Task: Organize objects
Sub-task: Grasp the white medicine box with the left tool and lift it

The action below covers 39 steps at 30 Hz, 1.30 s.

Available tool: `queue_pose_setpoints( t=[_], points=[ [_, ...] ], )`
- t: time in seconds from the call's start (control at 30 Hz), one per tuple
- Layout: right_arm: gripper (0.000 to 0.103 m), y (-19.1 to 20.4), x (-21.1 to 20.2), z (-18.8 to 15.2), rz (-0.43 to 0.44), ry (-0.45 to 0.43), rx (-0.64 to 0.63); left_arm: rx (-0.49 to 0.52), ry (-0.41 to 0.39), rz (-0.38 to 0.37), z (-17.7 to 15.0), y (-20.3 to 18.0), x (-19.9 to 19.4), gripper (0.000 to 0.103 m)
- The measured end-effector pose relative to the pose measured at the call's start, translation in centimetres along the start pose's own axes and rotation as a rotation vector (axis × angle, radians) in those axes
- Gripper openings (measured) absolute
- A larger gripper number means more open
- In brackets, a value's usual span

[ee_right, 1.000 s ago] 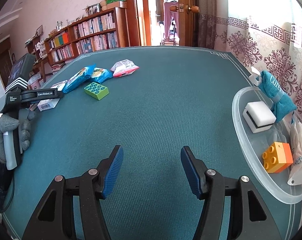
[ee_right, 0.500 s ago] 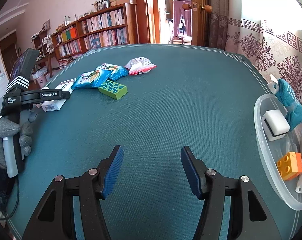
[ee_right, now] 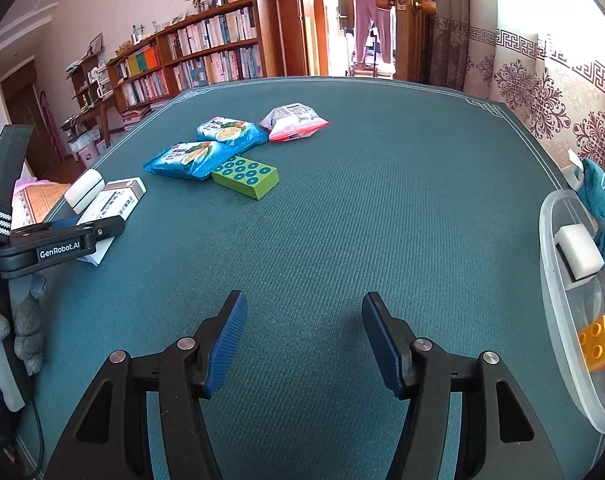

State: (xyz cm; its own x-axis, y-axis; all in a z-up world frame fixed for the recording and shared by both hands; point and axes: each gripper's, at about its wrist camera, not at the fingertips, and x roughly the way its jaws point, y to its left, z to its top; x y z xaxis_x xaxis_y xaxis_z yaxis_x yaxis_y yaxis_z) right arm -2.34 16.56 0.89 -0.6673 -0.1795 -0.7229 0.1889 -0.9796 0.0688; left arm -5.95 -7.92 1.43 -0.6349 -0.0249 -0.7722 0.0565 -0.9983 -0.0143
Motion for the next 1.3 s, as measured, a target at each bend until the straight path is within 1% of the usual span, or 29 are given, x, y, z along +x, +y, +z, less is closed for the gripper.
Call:
queue_pose_setpoints(
  t=[0.1, 0.17, 0.33, 0.43, 0.5, 0.57, 0.6, 0.77, 0.9, 1.0, 1.07, 1.13, 1.3],
  points=[
    [0.061, 0.4, 0.5, 0.7, 0.006, -0.004, -0.006, -0.01, -0.002, -0.016, 0.0, 0.3, 0.1, 0.071],
    [0.061, 0.8, 0.9, 1.1, 0.012, -0.005, -0.011, -0.015, -0.004, -0.023, 0.0, 0.4, 0.2, 0.076],
    [0.061, 1.8, 2.3, 2.9, 0.044, -0.021, -0.03, 0.003, -0.018, -0.007, -0.2, 0.0, 0.3, 0.077],
    [0.061, 2.5, 3.1, 4.2, 0.046, -0.039, -0.054, 0.015, -0.022, -0.004, -0.3, -0.2, 0.2, 0.077],
    [0.061, 3.0, 3.7, 4.9, 0.05, -0.048, -0.067, 0.017, -0.026, -0.004, -0.4, -0.2, 0.2, 0.074],
    [0.061, 3.4, 4.3, 5.5, 0.05, -0.052, -0.078, 0.017, -0.033, -0.005, -0.4, -0.2, 0.1, 0.067],
    [0.061, 3.6, 4.6, 5.8, 0.052, -0.053, -0.084, 0.017, -0.036, -0.005, -0.5, -0.2, 0.0, 0.066],
    [0.061, 4.5, 6.1, 7.2, 0.051, -0.056, -0.116, 0.009, -0.041, -0.013, -0.4, -0.1, 0.0, 0.066],
    [0.061, 4.4, 7.3, 8.4, 0.066, -0.051, -0.12, 0.003, -0.043, -0.017, -0.4, 0.0, 0.0, 0.066],
    [0.061, 4.3, 8.4, 9.1, 0.094, -0.024, -0.117, 0.001, -0.044, -0.018, -0.4, 0.0, 0.0, 0.066],
    [0.061, 4.0, 9.0, 9.2, 0.122, 0.001, -0.099, -0.001, -0.044, -0.019, -0.4, 0.0, -0.1, 0.066],
    [0.061, 3.9, 9.1, 9.1, 0.132, 0.012, -0.101, -0.001, -0.044, -0.02, -0.4, 0.0, -0.1, 0.066],
    [0.061, 4.9, 8.6, 8.2, 0.157, 0.03, -0.16, -0.001, -0.045, -0.02, -0.4, 0.1, -0.1, 0.066]
  ],
)
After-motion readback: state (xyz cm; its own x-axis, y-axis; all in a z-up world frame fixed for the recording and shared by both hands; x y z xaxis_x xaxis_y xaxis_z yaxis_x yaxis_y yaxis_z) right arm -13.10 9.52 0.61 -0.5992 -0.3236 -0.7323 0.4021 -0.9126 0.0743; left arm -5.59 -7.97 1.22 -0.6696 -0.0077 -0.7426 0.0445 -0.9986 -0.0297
